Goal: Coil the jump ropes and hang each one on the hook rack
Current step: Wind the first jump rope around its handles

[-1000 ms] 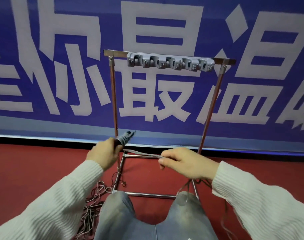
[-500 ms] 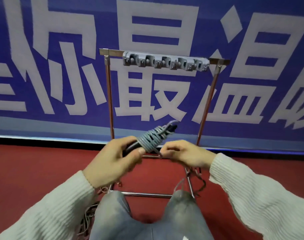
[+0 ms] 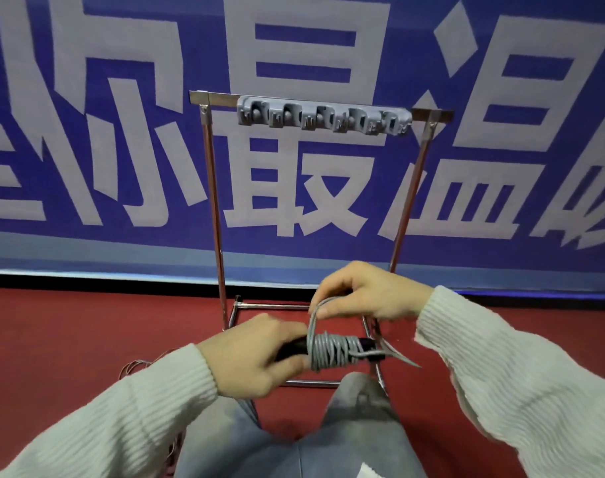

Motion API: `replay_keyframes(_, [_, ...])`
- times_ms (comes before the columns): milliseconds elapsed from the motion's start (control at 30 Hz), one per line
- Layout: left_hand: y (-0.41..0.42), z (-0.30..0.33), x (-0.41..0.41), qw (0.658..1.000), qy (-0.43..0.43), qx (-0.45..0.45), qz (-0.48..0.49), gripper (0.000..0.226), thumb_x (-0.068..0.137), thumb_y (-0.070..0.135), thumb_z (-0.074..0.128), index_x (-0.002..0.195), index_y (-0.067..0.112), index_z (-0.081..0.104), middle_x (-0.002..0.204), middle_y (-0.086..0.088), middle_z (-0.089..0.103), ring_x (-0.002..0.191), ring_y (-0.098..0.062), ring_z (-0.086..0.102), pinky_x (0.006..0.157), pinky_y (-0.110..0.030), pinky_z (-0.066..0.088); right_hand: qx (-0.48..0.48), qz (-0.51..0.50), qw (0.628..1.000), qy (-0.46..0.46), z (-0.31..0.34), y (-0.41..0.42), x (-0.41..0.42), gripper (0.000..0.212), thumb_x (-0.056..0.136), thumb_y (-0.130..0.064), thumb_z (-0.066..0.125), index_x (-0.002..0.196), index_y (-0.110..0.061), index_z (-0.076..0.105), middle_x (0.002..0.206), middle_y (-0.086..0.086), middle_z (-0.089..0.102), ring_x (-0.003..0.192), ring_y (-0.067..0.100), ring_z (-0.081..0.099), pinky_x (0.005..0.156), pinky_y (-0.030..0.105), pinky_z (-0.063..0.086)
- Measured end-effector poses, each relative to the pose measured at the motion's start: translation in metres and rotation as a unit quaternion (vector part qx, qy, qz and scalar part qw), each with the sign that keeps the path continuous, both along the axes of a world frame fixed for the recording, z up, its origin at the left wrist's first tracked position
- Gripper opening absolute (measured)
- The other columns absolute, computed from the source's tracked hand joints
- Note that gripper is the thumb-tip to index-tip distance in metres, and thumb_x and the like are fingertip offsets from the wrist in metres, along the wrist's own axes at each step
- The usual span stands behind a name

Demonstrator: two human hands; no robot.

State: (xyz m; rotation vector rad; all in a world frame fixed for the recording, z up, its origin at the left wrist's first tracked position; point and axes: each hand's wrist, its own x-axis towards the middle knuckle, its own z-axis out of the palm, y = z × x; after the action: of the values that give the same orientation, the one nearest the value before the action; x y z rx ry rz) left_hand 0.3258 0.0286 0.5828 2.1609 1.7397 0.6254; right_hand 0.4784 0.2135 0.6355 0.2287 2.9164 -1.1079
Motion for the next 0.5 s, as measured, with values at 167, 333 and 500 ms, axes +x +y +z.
replay_keyframes(167, [-0.01, 0.009, -0.007, 0.922, -0.387, 0.012, -0.022, 0.038, 0.092, 0.045, 0.072, 0.099, 0.008, 0.07, 0.073, -0.01, 0.063, 0.058, -0.017, 0.055, 0.055, -0.025, 0.046, -0.153, -0.004, 0.988, -0.015, -0.034, -0.02, 0.002, 0.018, 0.105, -0.011, 0.053, 0.093, -0.014, 0.067, 0.063, -0.007, 0.057, 0.05, 0.006, 0.049, 0.047, 0.021, 0.041])
replay_keyframes(333, [-0.011, 0.012, -0.023, 0.71, -0.703, 0.025, 0.019, 0.051, 0.062, 0.031, 0.095, 0.095, 0.002, 0.069, 0.07, -0.015, 0.055, 0.047, -0.014, 0.044, 0.049, -0.019, 0.036, -0.367, -0.044, 0.928, 0.045, -0.056, -0.023, 0.001, 0.011, 0.1, -0.01, 0.056, 0.106, -0.011, 0.065, 0.064, -0.001, 0.042, 0.043, 0.008, 0.036, 0.041, 0.019, 0.027])
replay_keyframes(500, [-0.008, 0.018, -0.042, 0.657, -0.753, 0.008, 0.041, 0.048, 0.064, 0.025, 0.093, 0.098, 0.003, 0.068, 0.076, -0.01, 0.056, 0.053, -0.012, 0.041, 0.059, -0.022, 0.023, -0.503, -0.066, 0.861, 0.03, -0.051, -0.012, 0.005, 0.03, 0.1, -0.01, 0.053, 0.129, -0.004, 0.056, 0.077, 0.001, 0.051, 0.037, 0.0, 0.026, 0.035, 0.013, 0.02])
